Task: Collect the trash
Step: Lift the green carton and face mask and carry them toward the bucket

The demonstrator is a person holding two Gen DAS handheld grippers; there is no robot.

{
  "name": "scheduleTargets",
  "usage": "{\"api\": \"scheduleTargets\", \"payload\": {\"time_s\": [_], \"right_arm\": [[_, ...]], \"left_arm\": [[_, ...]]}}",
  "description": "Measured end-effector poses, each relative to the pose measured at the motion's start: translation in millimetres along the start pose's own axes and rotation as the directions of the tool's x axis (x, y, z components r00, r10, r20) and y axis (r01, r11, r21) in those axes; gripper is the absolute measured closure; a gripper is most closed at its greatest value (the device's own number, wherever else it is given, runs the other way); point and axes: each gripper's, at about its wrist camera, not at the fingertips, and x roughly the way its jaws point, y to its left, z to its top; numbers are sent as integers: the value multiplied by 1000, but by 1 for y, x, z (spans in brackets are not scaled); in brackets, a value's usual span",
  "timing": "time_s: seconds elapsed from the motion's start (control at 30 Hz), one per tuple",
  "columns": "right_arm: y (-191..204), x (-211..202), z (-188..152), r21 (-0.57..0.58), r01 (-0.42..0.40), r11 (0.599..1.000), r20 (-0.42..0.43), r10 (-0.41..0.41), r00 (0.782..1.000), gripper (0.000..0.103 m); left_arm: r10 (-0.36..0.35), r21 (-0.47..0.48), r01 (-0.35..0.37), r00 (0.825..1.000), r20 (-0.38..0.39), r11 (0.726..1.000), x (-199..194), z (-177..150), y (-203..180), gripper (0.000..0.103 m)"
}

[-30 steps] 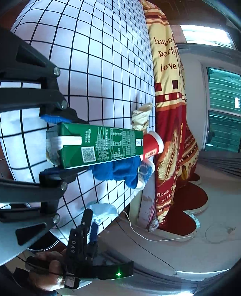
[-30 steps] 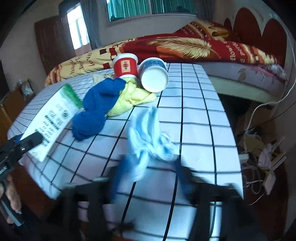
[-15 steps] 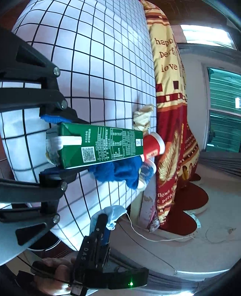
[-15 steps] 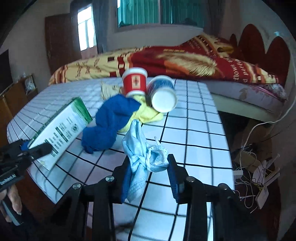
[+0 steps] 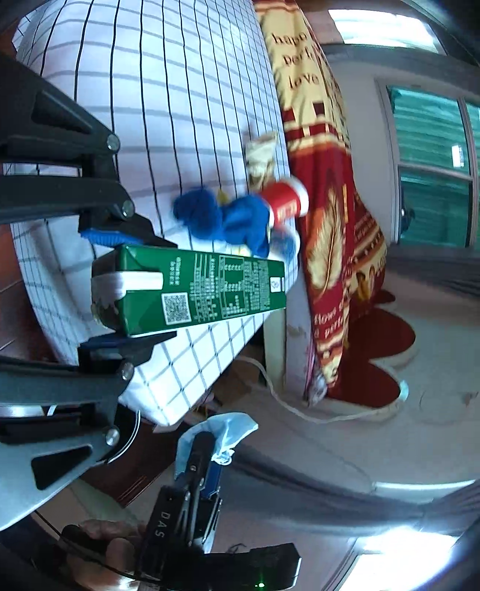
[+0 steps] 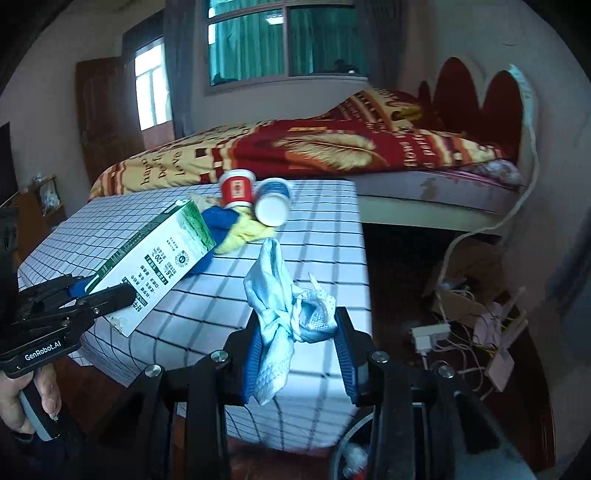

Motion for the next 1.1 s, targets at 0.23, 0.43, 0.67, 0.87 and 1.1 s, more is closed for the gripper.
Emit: {"api": "scheduleTargets", "payload": {"time_s": [0.23,0.43,0.67,0.87,1.1], "right_arm": [[-43,-42,-30,57,74,996,20,-75,997,64],[-80,-61,-59,125,123,984,9,-125,992,64],[-112,-72,-95,185,163,969,-32,-160,987,64],[-134,-82,-118,231,196,953,-56,-188,981,64],[-148,-81,-140,255,207,945,-95,-188,978,64]], "left_arm": [[-76,70,78,997,-28,994,9,-4,-48,64],[-136,113,142,989,-63,983,20,-11,-86,64],[-190,156,206,976,-108,966,29,-22,-124,64],[-231,187,259,960,-156,948,39,-33,-152,64],[-252,204,298,941,-224,932,51,-53,-174,64]]}}
